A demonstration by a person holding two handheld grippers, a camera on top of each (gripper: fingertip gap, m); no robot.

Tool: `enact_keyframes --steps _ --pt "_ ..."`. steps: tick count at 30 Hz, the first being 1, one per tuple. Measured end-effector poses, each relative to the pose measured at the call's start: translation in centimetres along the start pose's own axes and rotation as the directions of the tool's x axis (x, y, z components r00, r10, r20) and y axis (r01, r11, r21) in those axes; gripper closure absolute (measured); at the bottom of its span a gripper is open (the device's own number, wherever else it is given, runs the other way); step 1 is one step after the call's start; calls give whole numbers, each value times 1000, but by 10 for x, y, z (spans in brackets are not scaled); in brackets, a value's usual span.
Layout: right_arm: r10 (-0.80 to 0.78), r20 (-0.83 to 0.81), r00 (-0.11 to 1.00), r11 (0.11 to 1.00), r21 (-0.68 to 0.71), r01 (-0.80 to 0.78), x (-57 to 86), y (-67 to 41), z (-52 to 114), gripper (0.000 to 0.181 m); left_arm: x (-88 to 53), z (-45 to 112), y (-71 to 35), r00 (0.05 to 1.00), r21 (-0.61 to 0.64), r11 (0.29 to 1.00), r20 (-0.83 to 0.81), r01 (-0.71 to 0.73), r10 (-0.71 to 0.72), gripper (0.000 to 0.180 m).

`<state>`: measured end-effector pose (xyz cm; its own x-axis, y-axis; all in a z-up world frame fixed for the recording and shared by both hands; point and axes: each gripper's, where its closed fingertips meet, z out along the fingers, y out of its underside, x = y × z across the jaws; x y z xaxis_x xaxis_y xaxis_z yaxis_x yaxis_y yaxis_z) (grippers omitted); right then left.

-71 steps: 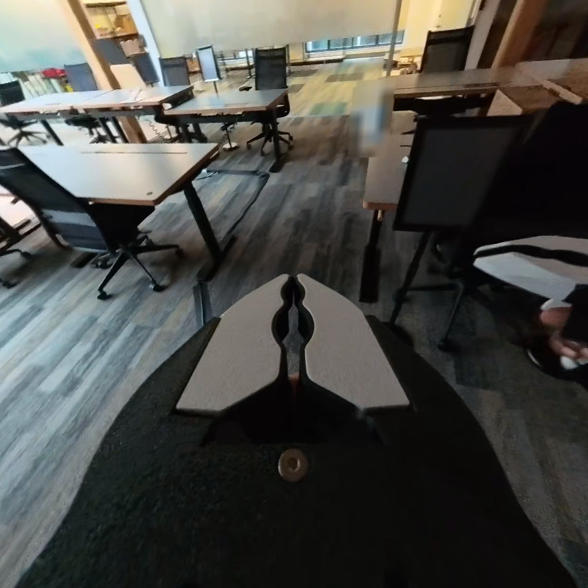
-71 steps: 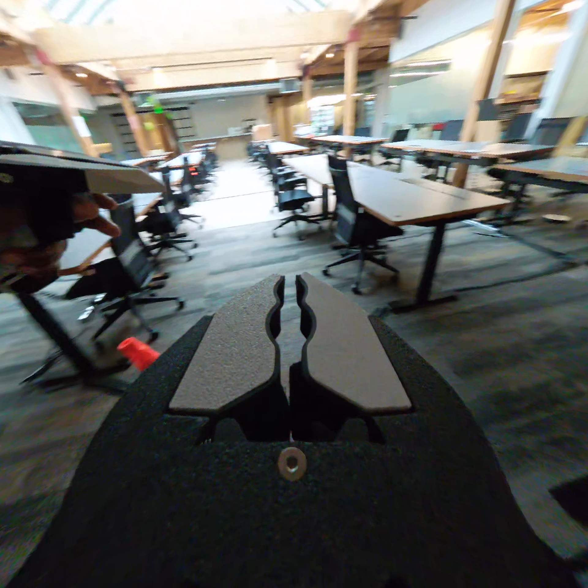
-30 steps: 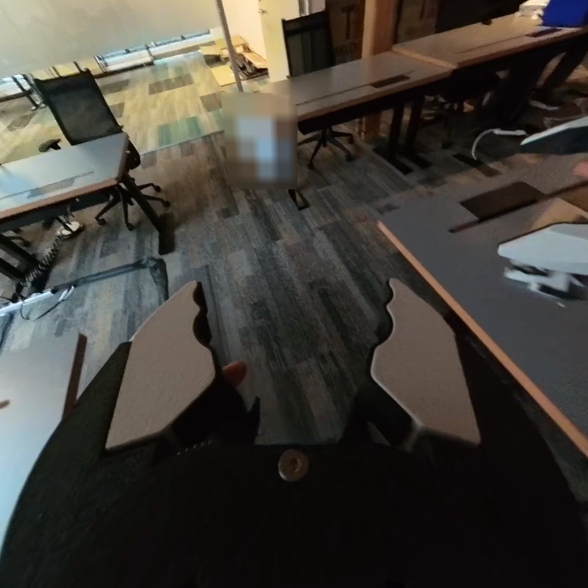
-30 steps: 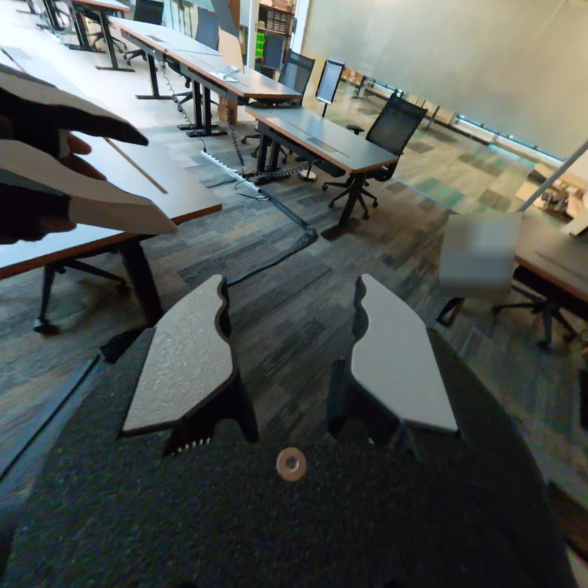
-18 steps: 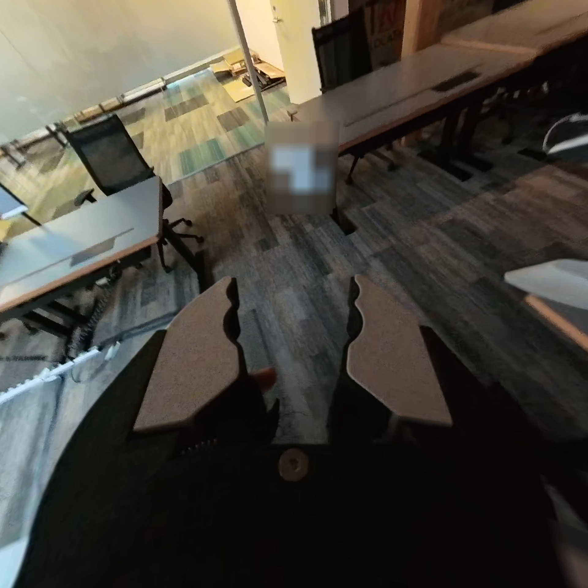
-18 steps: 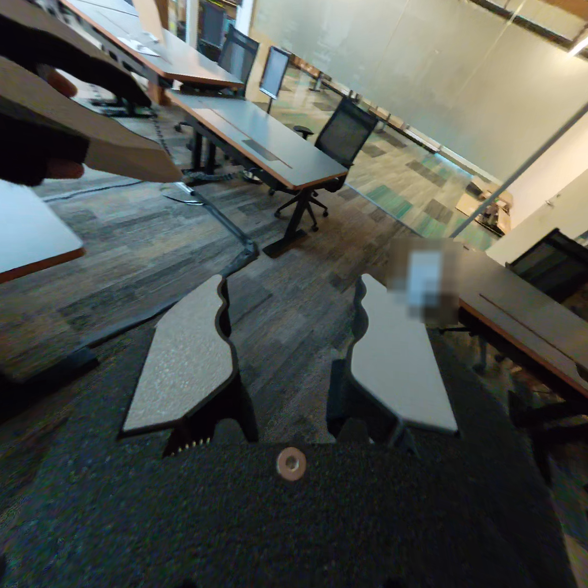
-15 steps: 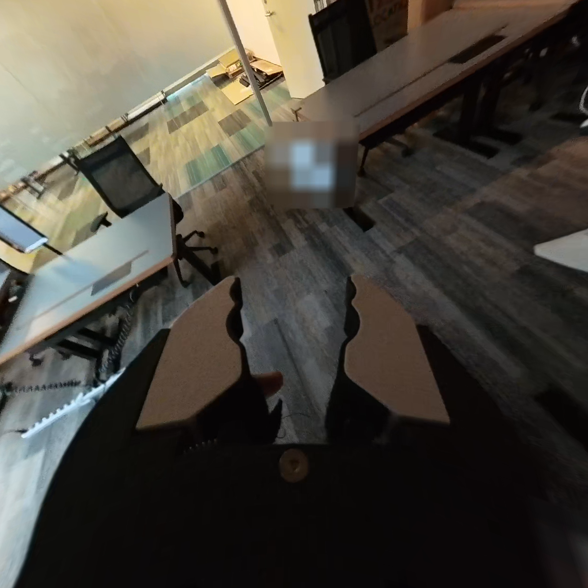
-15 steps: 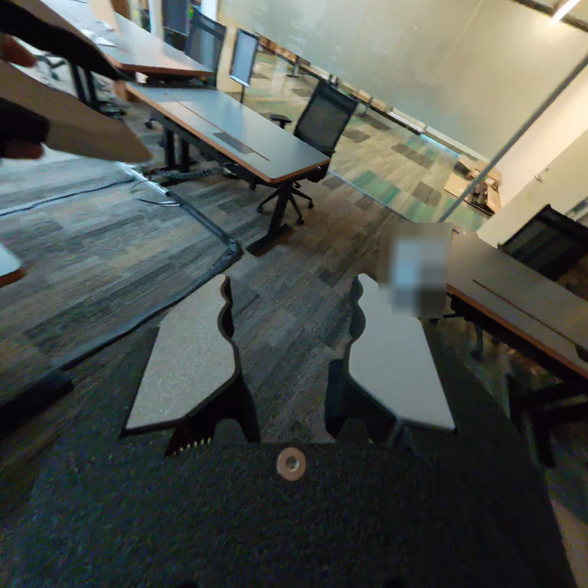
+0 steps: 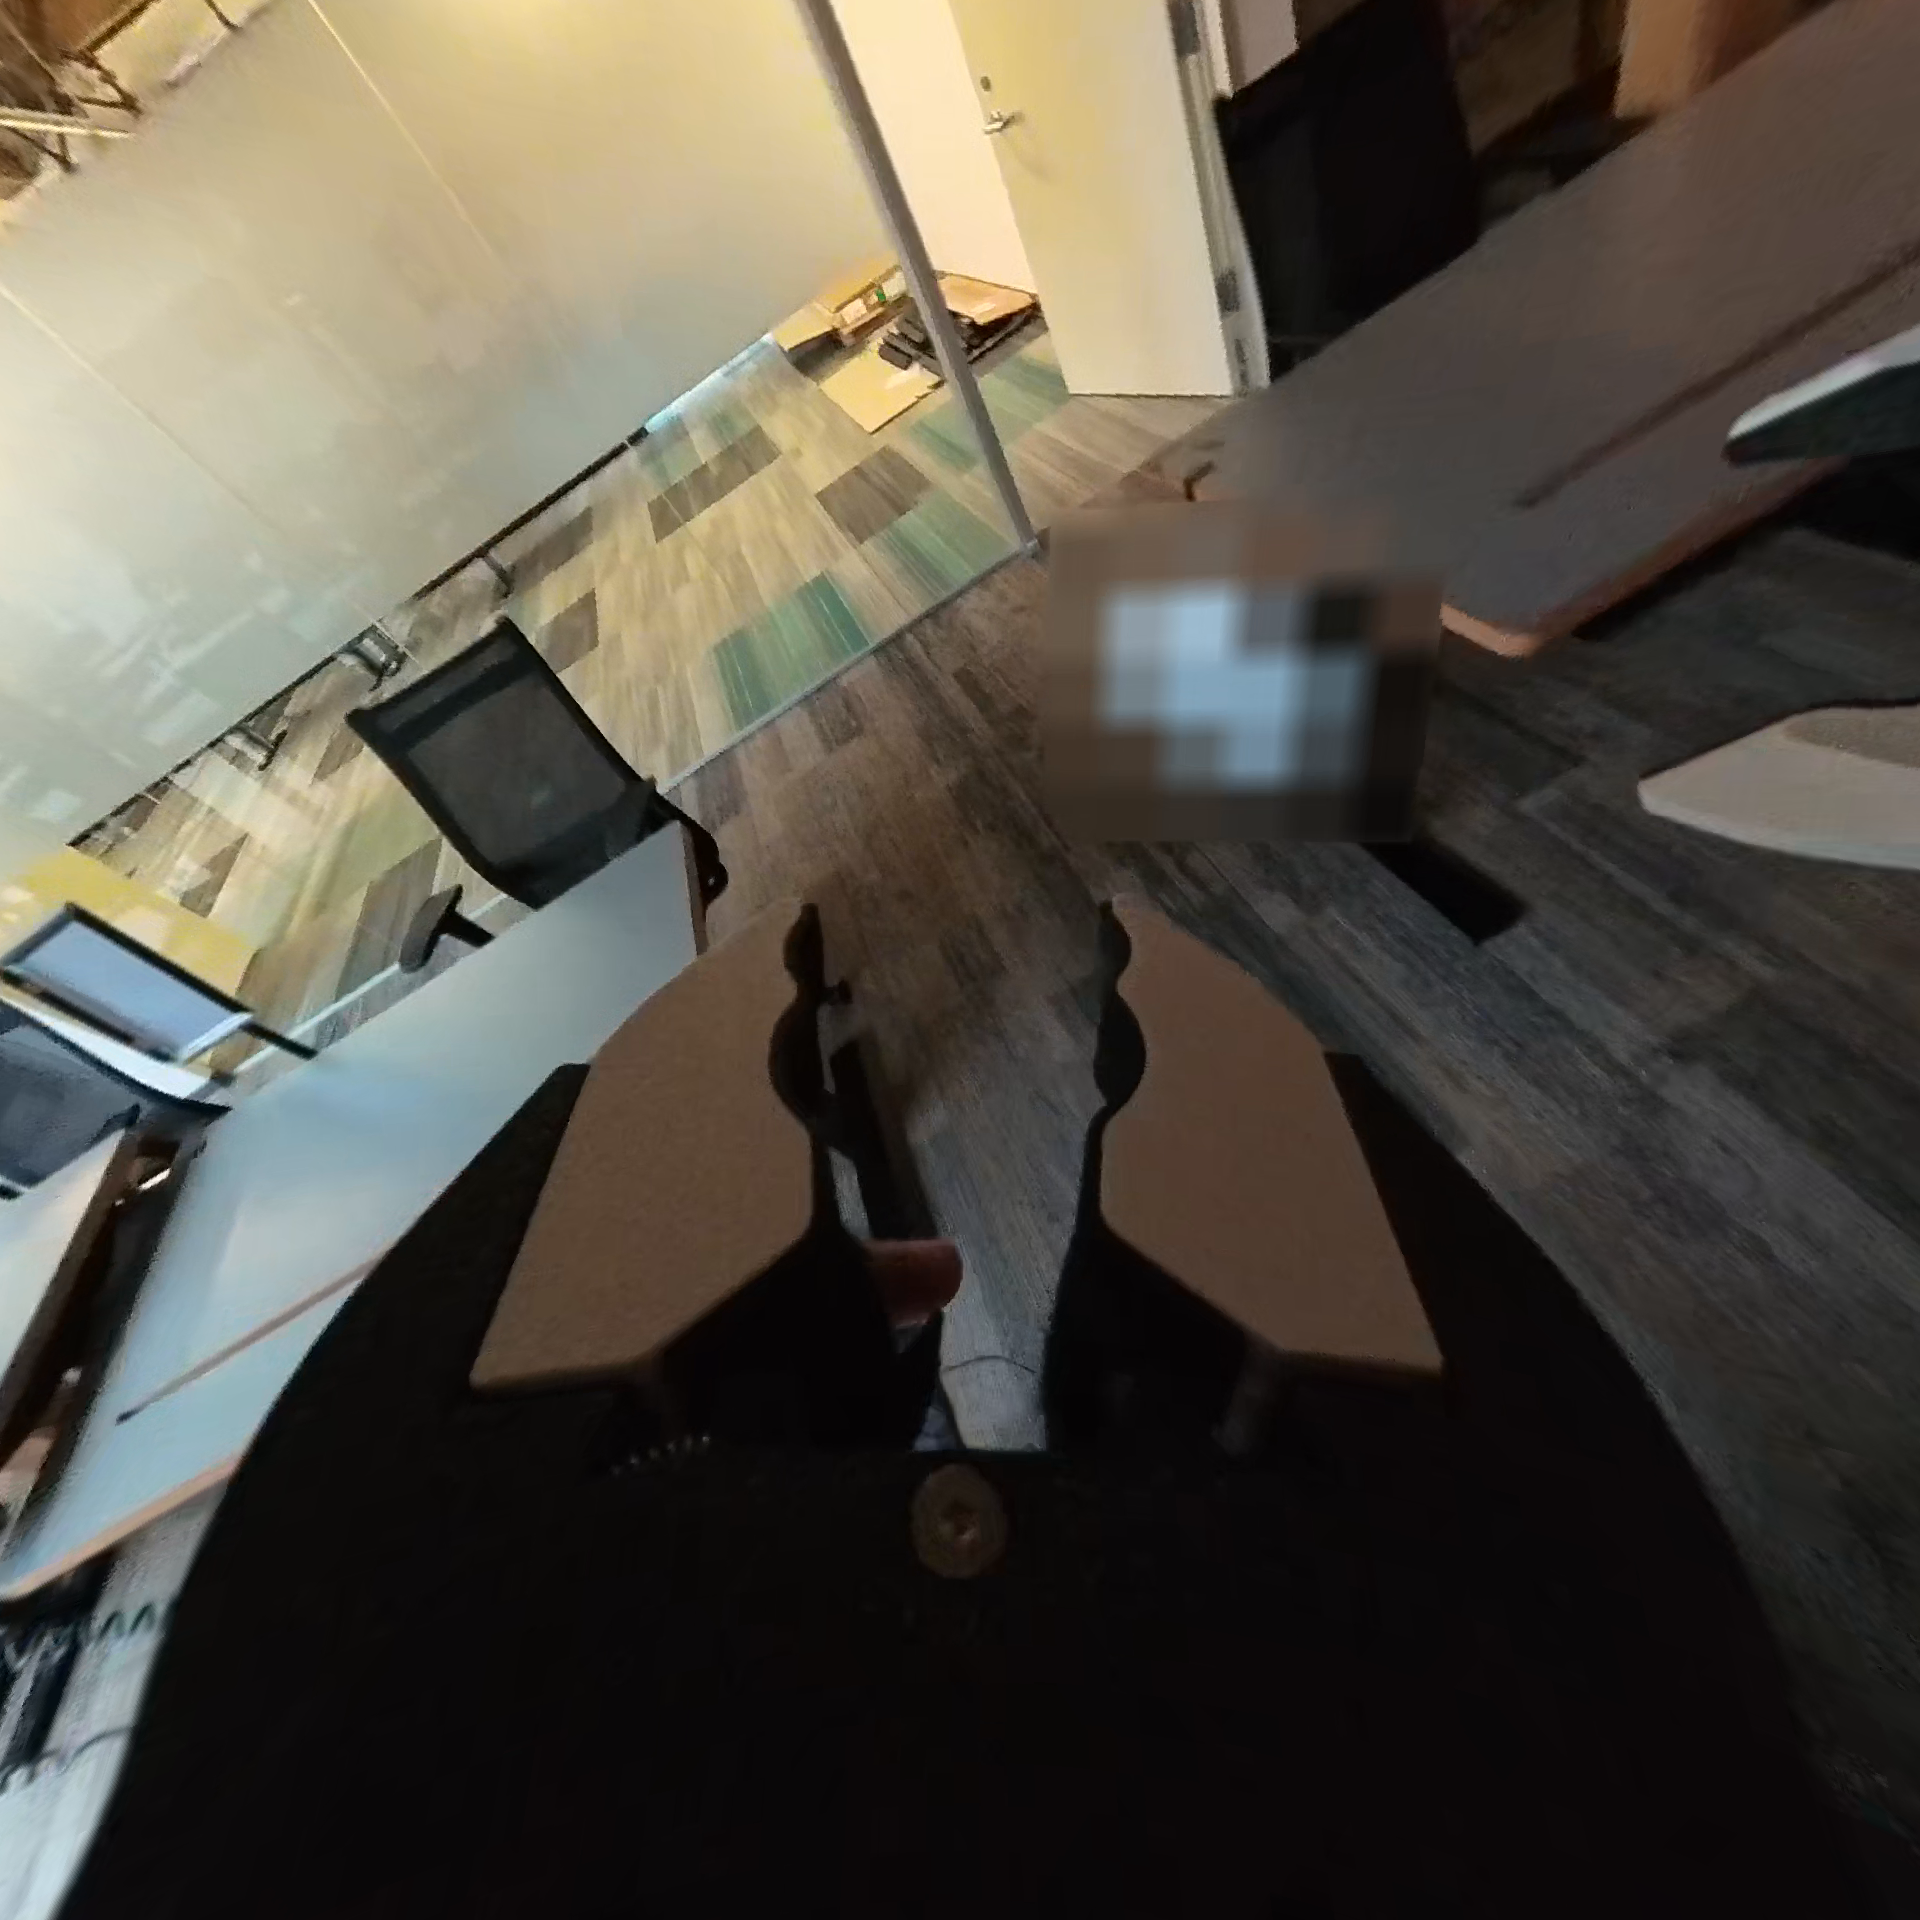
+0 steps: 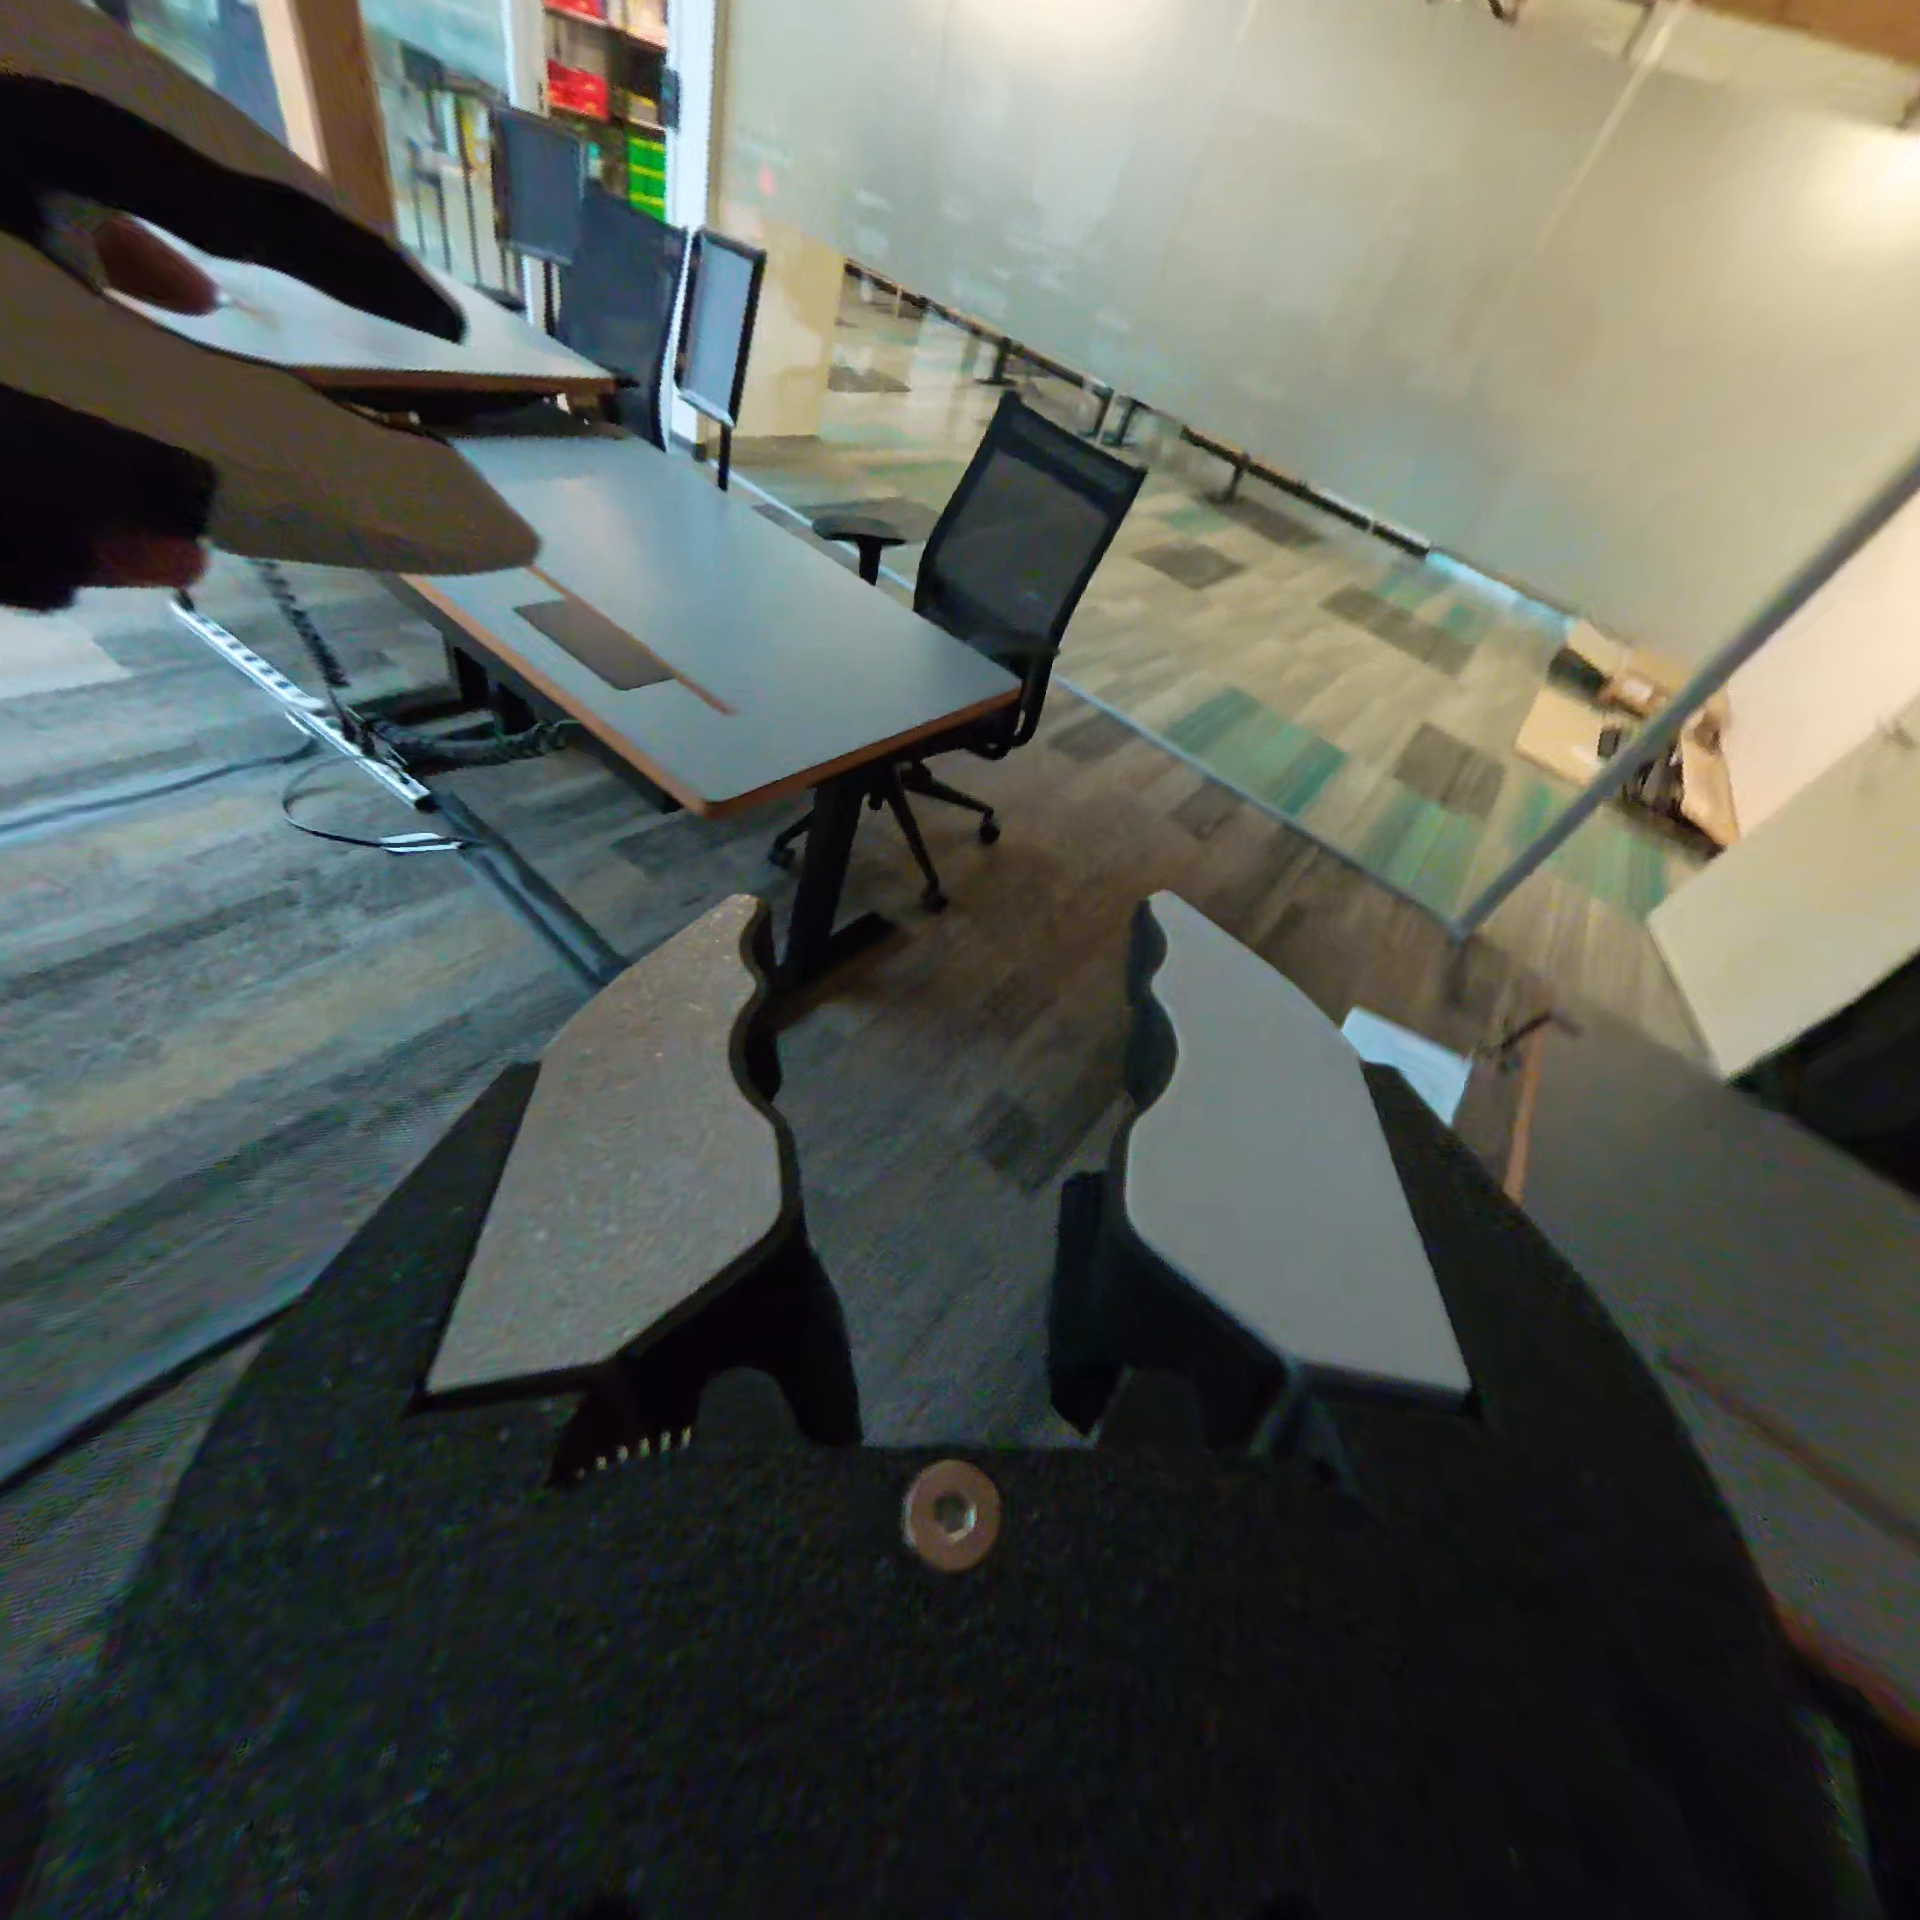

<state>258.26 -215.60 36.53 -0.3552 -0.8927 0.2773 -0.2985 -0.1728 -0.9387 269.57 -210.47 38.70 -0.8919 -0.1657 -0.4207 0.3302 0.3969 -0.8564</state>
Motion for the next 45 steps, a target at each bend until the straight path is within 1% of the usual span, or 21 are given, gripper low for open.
enact_keyframes --steps 2,4,7,10,12,14,17,19,21,25,27,29,31,33,35,37,39,42,43,44,45 --pt "-67 -6 998 998 2 67 34 -6 72 116 -36 76 -4 1000 33 999 22 14 -15 133" --pt "-109 -49 993 994 9 110 74 -11 141 116 -70 145 -19 999 96 995 30 20 -22 135" --pt "-103 -116 988 995 2 104 141 -16 238 119 -124 246 -60 1000 212 977 7 25 -27 141" --pt "-104 -140 985 993 -63 96 210 -19 327 115 -167 353 -95 995 229 970 -71 85 -71 138" --pt "-94 -183 979 992 -101 76 264 -16 375 115 -184 423 -109 994 220 974 -104 50 -27 137" --pt "-56 -233 971 993 -111 31 317 -5 424 118 -201 499 -119 993 208 978 -117 -2 27 137" --pt "2 -305 952 992 -119 -40 392 24 504 120 -227 608 -120 988 233 972 -157 27 11 139" --pt "18 -319 947 990 -126 -61 438 41 569 120 -251 696 -117 985 214 975 -173 53 -16 140" --pt "28 -296 955 991 -115 -65 486 48 649 121 -285 775 -119 991 164 986 -132 32 -10 138" --pt "36 -191 981 997 -58 -48 562 18 816 120 -364 900 -149 998 135 991 -64 -5 14 137" --pt "26 -120 992 999 -31 -30 583 -10 894 118 -403 963 -147 997 59 998 -70 -11 16 136" --pt "-11 -46 999 999 32 12 598 -40 970 118 -442 1027 -140 998 6 1000 -55 7 -7 135" --pt "-81 12 997 995 61 80 612 -55 1047 118 -474 1098 -137 996 13 998 -62 59 -58 135" --pt "-145 14 989 988 54 144 635 -58 1122 116 -502 1168 -137 995 31 998 -83 52 -49 135" --pt "-163 -11 987 985 49 164 664 -59 1190 117 -542 1243 -140 997 40 998 -70 45 -42 135" --pt "-133 -20 991 991 30 134 695 -57 1260 120 -581 1314 -149 991 63 995 -108 81 -74 136" --pt "-97 -5 995 995 -33 97 726 -55 1326 116 -621 1381 -162 985 73 990 -134 121 -111 134" --pt "-98 -44 994 994 -55 96 775 -68 1410 115 -674 1467 -177 979 104 987 -175 119 -100 135" --pt "-98 -61 993 994 -56 95 791 -70 1437 119 -691 1497 -174 973 93 988 -203 127 -106 135" --pt "-103 -73 992 994 -38 100 804 -74 1465 128 -709 1528 -166 965 65 987 -231 145 -126 133" --pt "-104 -90 990 995 -14 103 818 -76 1495 133 -731 1556 -154 960 37 985 -237 166 -153 130"
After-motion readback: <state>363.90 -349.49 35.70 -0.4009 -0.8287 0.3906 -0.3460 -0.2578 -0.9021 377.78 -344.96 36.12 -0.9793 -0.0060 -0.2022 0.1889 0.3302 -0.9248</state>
